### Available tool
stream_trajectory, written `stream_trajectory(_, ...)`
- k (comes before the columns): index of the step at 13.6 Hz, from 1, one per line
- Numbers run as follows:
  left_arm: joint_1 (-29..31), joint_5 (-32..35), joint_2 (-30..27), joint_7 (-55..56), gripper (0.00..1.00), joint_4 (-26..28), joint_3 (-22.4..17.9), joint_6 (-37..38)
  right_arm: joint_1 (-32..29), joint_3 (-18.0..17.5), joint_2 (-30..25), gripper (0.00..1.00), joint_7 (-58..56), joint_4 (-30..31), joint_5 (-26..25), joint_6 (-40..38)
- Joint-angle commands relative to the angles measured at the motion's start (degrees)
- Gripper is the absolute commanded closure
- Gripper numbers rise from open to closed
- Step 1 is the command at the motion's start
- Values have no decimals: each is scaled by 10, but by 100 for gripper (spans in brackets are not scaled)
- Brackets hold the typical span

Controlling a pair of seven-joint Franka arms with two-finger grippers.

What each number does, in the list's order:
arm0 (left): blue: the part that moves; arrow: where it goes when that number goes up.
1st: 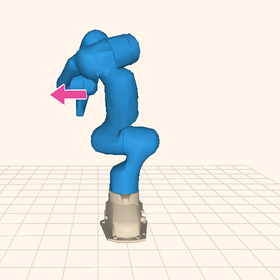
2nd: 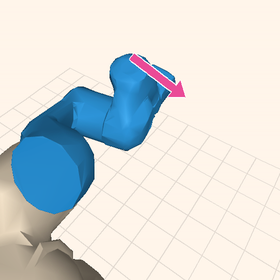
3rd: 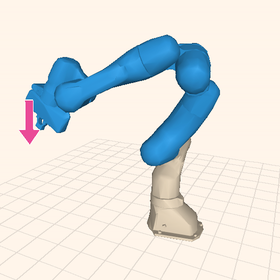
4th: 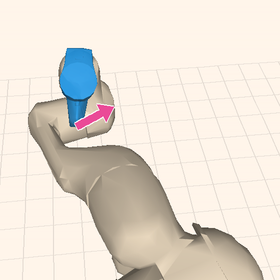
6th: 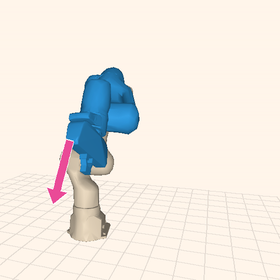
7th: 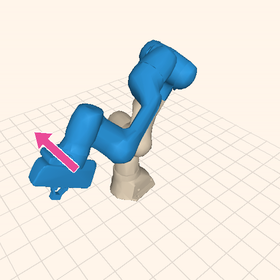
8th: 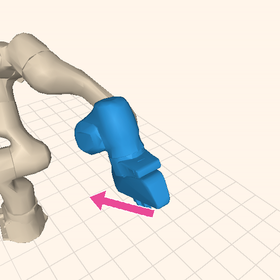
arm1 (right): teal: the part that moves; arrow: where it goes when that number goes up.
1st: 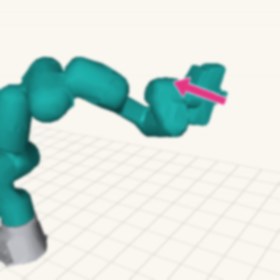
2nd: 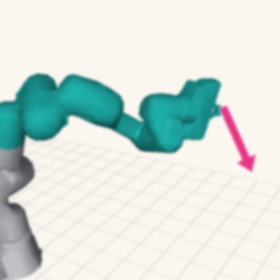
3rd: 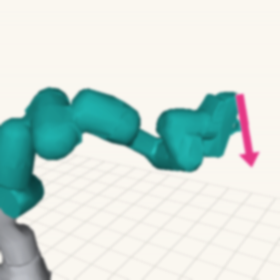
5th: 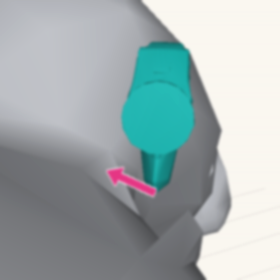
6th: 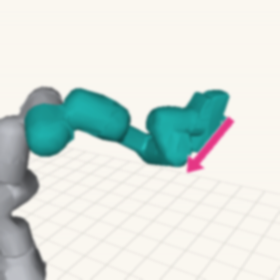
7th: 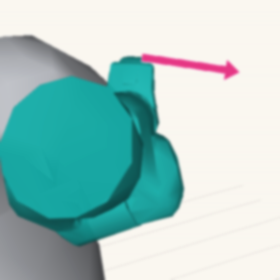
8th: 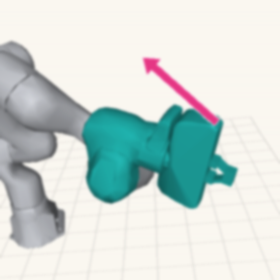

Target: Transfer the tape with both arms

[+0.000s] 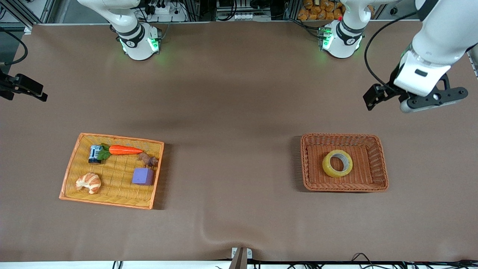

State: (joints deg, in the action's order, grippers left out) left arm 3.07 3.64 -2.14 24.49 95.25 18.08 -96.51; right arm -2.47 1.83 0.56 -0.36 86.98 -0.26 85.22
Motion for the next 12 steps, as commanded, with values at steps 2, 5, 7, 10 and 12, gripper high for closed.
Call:
stream_trajectory(2, 9, -55, -45, -38, 0, 41, -2, 1, 8, 3, -5, 0, 19, -3, 1, -16)
stream_trajectory(5, 16, -63, -63, -94, 0, 64, -8, 2, 8, 3, -5, 0, 18, -4, 1, -22)
stream_trajectory(7, 41, -63, -67, -128, 0, 75, -8, 0, 9, 1, -6, 0, 14, -6, 1, -28)
stream_trajectory(10, 70, -63, -66, -209, 0, 75, -9, -3, 10, 0, -6, 0, 14, -7, 1, -37)
stream_trajectory(12, 70, -63, -66, -212, 0, 77, -9, -1, 10, 0, -8, 0, 14, -7, 1, -42)
